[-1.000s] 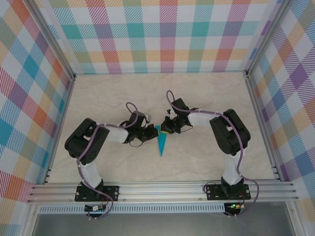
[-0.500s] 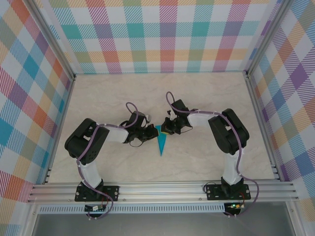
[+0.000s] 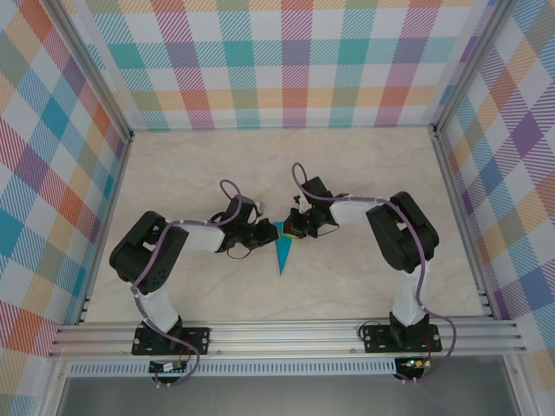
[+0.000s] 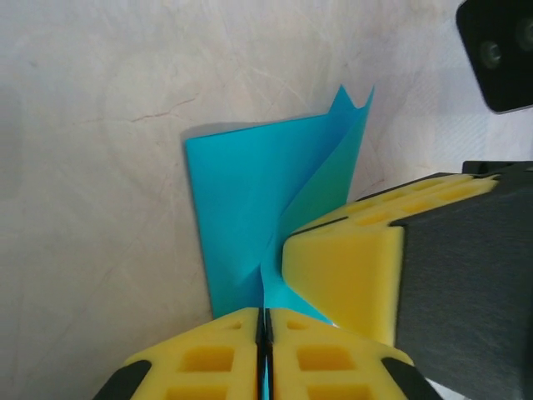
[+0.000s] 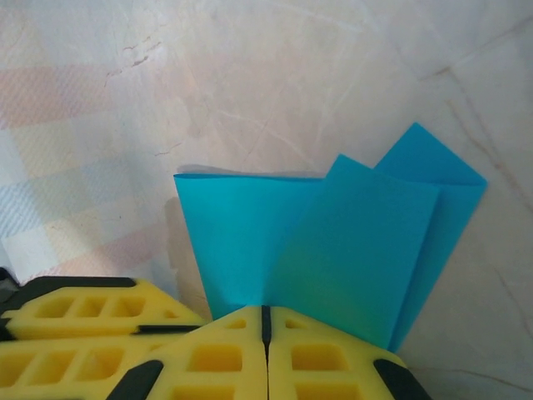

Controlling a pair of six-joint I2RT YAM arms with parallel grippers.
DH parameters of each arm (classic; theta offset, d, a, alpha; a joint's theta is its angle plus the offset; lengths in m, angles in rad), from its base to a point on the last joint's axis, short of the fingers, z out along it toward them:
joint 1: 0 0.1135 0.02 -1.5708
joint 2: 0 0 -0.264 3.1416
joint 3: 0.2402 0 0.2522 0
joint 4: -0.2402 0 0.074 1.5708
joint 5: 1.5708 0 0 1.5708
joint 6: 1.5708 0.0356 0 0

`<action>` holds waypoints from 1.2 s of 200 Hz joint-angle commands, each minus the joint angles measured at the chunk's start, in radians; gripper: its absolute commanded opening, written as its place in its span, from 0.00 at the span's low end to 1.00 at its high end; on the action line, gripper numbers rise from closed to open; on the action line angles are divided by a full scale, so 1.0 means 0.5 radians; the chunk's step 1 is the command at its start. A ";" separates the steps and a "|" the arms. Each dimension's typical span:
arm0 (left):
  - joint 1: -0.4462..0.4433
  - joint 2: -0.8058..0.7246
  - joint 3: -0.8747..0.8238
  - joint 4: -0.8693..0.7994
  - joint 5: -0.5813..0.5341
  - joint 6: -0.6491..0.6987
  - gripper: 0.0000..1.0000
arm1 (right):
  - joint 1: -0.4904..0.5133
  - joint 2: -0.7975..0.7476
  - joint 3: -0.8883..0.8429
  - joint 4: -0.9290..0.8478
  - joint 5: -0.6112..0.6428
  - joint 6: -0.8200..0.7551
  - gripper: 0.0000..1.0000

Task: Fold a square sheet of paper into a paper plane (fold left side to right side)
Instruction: Fold the wing for the fifth time at the center of the table.

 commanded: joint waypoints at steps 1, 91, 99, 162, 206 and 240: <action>0.020 -0.213 -0.029 -0.154 -0.056 0.043 0.19 | 0.003 0.118 -0.106 -0.166 0.083 -0.047 0.06; -0.285 -0.488 -0.141 -0.080 0.077 -0.128 0.13 | 0.002 0.118 -0.106 -0.185 0.105 -0.060 0.06; -0.318 -0.473 -0.133 -0.069 0.075 -0.140 0.13 | 0.002 0.118 -0.104 -0.183 0.105 -0.060 0.06; -0.410 -0.202 -0.069 -0.069 0.054 -0.166 0.11 | 0.002 0.119 -0.091 -0.195 0.105 -0.066 0.06; -0.439 -0.149 -0.116 -0.020 0.010 -0.222 0.09 | 0.002 0.118 -0.088 -0.201 0.108 -0.072 0.06; -0.455 -0.134 -0.156 -0.033 -0.035 -0.244 0.08 | 0.002 0.118 -0.081 -0.215 0.120 -0.074 0.06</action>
